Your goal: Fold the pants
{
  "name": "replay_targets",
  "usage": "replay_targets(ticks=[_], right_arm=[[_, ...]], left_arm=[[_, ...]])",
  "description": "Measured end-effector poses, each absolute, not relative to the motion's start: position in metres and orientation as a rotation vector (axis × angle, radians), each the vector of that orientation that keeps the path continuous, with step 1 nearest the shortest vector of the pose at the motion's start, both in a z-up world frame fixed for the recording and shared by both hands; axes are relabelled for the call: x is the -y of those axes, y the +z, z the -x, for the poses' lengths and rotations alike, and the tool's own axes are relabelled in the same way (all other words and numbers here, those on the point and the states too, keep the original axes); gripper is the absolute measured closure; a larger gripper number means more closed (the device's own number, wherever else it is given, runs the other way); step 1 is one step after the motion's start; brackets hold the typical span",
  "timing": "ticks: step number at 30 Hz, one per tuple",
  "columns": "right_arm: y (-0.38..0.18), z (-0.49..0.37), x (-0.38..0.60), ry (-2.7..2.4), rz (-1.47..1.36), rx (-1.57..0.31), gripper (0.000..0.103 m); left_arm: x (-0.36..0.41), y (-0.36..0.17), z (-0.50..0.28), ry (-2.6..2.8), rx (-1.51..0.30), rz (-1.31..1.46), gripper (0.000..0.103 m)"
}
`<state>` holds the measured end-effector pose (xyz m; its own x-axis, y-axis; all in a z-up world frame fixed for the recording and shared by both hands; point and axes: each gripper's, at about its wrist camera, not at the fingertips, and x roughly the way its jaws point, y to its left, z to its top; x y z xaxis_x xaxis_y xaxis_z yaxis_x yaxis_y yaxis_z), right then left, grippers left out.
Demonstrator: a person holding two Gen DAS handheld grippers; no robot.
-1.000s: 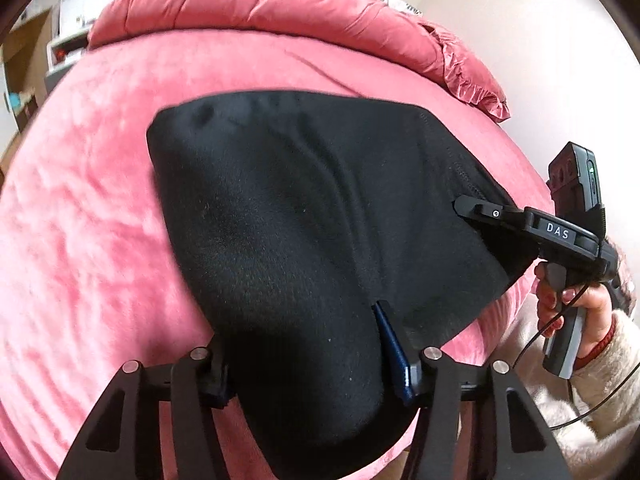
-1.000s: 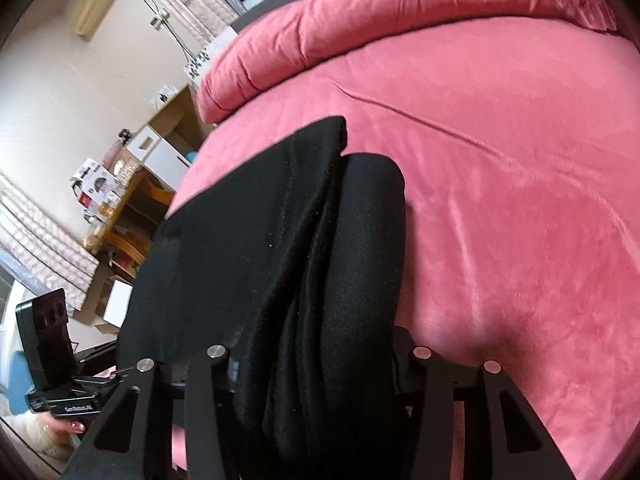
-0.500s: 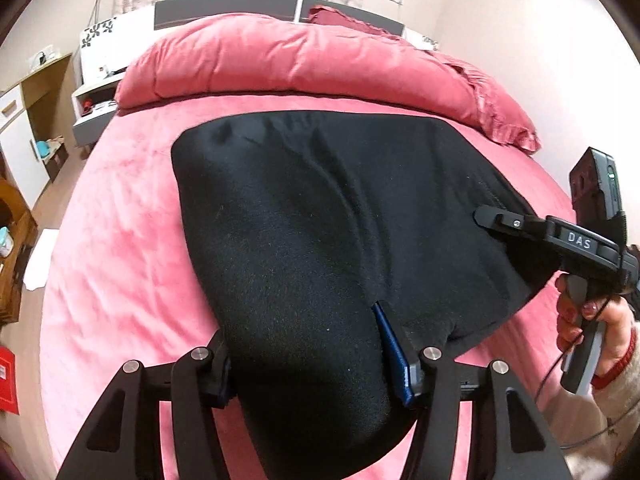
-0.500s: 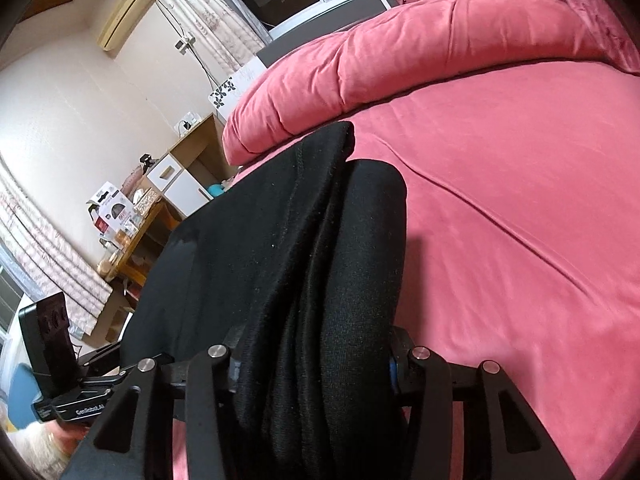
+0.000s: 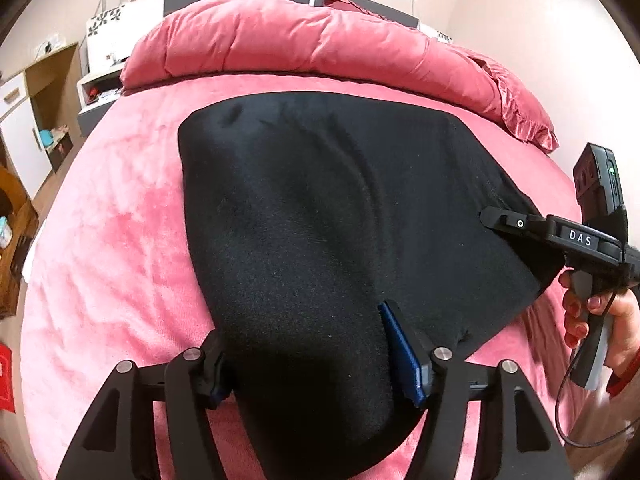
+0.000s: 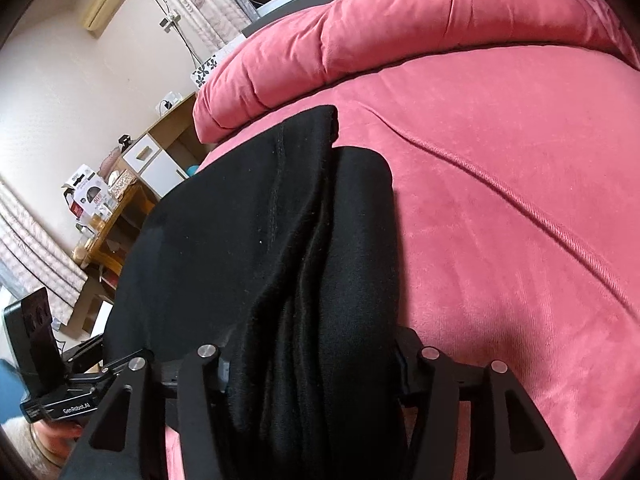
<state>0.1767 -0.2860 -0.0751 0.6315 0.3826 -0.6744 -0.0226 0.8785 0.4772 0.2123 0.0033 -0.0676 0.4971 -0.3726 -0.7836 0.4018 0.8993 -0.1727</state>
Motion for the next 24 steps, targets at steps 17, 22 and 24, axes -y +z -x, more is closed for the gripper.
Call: replay_targets(ticks=[17, 22, 24], right_arm=[[-0.066, -0.164, 0.279, 0.166, -0.387, -0.894, 0.035], [-0.063, -0.15, 0.279, 0.138, -0.341, -0.895, 0.033], [-0.06, -0.143, 0.278, 0.124, -0.284, -0.884, 0.031]], left_arm=[[-0.03, -0.072, -0.175, -0.398, -0.964, 0.1, 0.027], [-0.034, -0.071, -0.158, -0.385, -0.966, 0.085, 0.027], [-0.033, -0.07, -0.151, -0.387, -0.961, 0.055, 0.027]])
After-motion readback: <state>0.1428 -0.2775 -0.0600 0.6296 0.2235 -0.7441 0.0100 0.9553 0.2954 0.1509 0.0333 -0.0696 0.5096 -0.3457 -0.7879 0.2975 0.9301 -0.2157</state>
